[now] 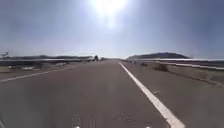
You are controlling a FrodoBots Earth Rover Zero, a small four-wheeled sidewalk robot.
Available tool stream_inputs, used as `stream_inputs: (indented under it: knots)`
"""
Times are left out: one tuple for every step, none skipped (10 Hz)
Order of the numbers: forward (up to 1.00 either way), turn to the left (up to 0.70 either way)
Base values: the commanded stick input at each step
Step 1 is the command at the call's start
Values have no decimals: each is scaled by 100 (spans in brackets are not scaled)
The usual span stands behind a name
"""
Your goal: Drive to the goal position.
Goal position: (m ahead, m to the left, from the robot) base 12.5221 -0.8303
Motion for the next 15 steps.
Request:
stream_inputs:
  knots:
    - [70,0]
    - [70,0]
    - [70,0]
    - [70,0]
    - [70,0]
    - [70,0]
    - [70,0]
    - [70,0]
    - [70,0]
    - [70,0]
    - [70,0]
    - [70,0]
    - [70,0]
    - [70,0]
    - [70,0]
